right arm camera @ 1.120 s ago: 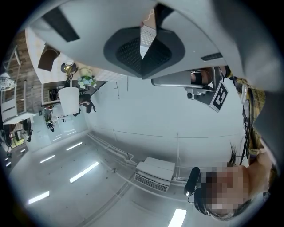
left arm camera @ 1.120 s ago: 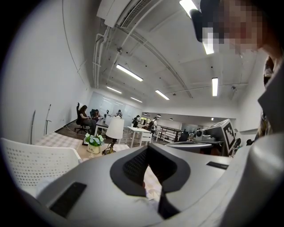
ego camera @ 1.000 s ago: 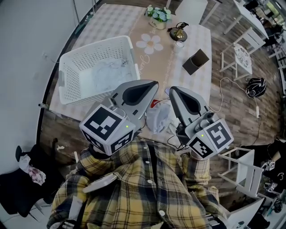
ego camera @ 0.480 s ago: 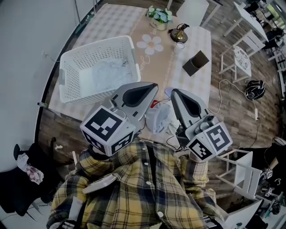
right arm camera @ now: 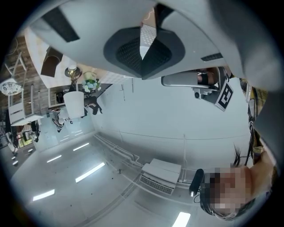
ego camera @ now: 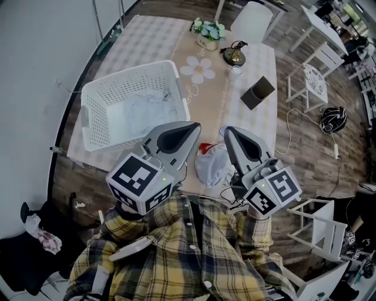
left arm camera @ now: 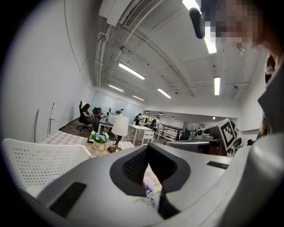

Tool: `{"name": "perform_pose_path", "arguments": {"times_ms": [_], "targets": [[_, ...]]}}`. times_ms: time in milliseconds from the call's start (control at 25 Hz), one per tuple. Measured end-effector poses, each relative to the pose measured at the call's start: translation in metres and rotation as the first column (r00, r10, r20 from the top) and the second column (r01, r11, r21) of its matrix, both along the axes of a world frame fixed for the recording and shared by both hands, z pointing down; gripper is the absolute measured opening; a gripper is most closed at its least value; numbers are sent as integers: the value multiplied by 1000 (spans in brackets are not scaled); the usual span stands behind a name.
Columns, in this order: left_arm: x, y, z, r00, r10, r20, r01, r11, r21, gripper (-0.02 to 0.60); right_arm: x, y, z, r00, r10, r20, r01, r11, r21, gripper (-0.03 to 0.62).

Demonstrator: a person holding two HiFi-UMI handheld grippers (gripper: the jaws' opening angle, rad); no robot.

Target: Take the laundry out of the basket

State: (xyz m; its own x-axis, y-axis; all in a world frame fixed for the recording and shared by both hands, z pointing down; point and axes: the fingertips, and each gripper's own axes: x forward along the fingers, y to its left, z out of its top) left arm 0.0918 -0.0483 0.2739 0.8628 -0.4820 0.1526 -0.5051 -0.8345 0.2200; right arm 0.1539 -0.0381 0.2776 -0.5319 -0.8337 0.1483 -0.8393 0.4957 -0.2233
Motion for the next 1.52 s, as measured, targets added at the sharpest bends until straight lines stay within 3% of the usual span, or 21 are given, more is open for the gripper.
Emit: {"name": "perform_pose_path", "arguments": {"times_ms": [440, 760, 840, 920, 1280, 1520], "targets": [[-84, -61, -6, 999, -30, 21, 30, 999, -21, 23, -73, -58, 0, 999, 8, -37, -9, 999, -38, -6], [-146, -123, 2, 997, -54, 58, 57, 997, -45, 23, -136, -109, 18, 995, -13, -96, 0, 992, -126, -6], [-154, -137, 9, 997, -45, 62, 49, 997, -64, 25, -148, -120, 26, 995, -10, -104, -6, 989, -150, -4], [-160, -150, 19, 997, -30, 77, 36, 996, -82, 28, -159, -129, 33, 993, -8, -116, -12, 986, -169, 44], [-173, -190, 74, 982, 77, 170, -50, 986, -157, 40, -194, -166, 58, 988, -46, -148, 9, 970, -243, 50], [-177, -204, 104, 966, 123, 228, -79, 978, -194, 44, -203, -173, 82, 964, -122, -237, 43, 948, -317, 52]]}}
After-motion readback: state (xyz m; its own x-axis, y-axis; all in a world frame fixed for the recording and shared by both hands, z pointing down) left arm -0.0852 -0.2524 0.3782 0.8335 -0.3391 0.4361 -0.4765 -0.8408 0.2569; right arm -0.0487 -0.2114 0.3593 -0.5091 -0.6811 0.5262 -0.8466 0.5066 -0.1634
